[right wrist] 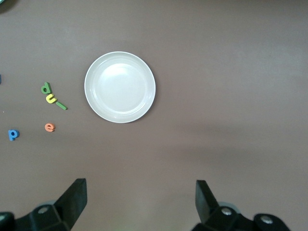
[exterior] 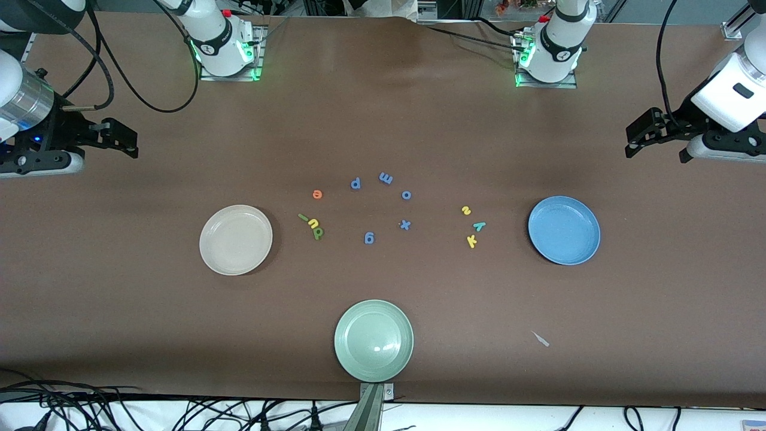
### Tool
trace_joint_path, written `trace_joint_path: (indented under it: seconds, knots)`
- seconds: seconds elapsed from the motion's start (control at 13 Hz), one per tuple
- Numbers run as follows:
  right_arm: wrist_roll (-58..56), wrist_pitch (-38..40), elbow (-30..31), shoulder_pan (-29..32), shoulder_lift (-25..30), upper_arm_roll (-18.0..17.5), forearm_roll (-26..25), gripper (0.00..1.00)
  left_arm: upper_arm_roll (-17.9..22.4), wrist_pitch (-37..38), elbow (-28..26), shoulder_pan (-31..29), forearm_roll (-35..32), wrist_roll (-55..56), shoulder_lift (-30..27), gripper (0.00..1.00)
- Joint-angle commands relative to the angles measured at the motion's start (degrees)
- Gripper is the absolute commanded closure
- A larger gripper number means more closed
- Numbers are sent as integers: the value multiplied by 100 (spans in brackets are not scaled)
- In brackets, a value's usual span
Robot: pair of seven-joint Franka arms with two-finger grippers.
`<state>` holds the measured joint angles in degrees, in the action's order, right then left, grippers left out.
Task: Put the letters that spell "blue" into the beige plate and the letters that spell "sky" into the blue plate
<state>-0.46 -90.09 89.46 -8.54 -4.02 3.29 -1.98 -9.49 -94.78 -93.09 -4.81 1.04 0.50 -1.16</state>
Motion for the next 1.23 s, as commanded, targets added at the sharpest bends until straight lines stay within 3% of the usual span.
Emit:
trace_joint_path:
  seconds: [0.0,1.16]
  knots:
    - [20,8,-95,28,-38,-4,127,0,-53,205,177,-20,-130,-76,72,0]
    - [37,-35,-86,28,-47,5,127,0,-44,364,168,-38,-130,-76,64,0]
